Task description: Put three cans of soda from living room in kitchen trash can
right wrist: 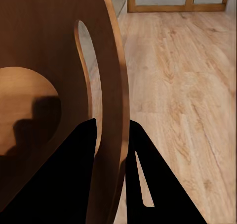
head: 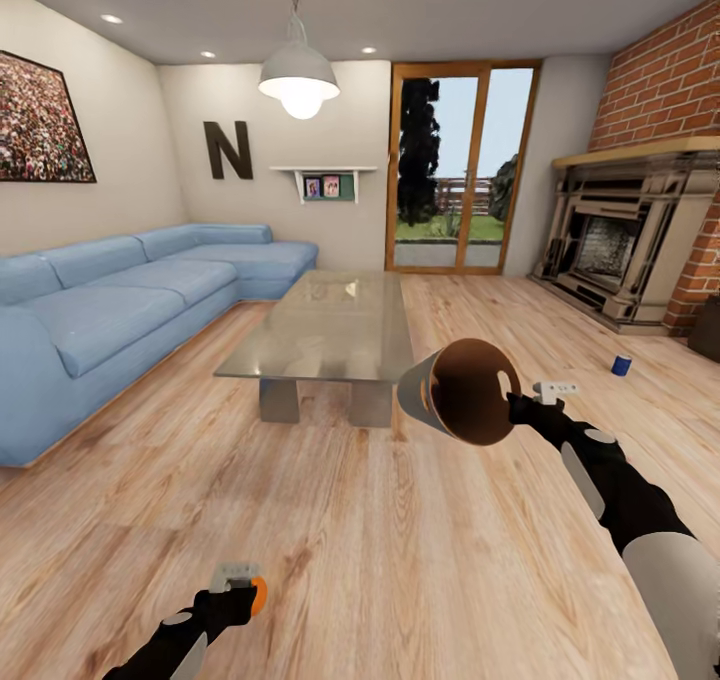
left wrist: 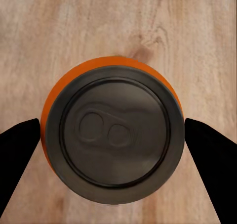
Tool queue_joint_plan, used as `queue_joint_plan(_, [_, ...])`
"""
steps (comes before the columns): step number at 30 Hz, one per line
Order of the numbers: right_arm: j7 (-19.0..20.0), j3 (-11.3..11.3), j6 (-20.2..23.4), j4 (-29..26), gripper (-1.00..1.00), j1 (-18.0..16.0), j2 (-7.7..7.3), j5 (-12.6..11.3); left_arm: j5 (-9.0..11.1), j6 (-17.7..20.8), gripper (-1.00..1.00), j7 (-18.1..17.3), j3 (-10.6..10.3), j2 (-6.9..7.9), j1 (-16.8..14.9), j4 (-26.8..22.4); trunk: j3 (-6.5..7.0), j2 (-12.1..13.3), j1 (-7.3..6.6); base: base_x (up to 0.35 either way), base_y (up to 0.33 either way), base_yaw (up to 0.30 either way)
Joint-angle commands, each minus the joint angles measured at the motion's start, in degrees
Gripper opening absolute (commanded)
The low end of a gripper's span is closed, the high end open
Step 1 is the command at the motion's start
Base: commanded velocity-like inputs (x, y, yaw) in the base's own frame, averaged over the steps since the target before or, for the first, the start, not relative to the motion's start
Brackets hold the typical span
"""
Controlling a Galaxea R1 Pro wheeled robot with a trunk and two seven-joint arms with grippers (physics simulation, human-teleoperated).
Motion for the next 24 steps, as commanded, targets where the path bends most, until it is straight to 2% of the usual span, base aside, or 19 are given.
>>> queue_joint_plan(1, [0.3,-0.1,0.2,-0.1,-1.00,0.0,0.08,-0.2,0.0,0.0,-1.00,0.0,0.0,0.00,0.0,0.0,0.24,0.0,-0.03,0.000,0.000,0.000])
queue_joint_plan(10, [-0.3,0.3,1.2,-0.1,-1.00,0.0,0.37,0.5,0.1,-0.1,-1.00,0.0,0.1,0.01,0.0,-0.1,2.23,0.1,-0.26,0.000,0.000,0.000])
queue_joint_plan(16, [-0.4,0.5,1.3,-0.1,-1.00,0.0,0.45,0.5,0.1,-0.1,-1.00,0.0,0.0,0.01,0.0,-0.1,2.23,0.1,-0.26,0.000,0.000,0.000])
queue_joint_plan(24, [-0.7,0.6,1.5,0.2,-1.00,-0.1,0.86,0.5,0.0,0.0,-1.00,0.0,0.0,0.01,0.0,0.0,4.01,0.2,-0.47,0.000,0.000,0.000])
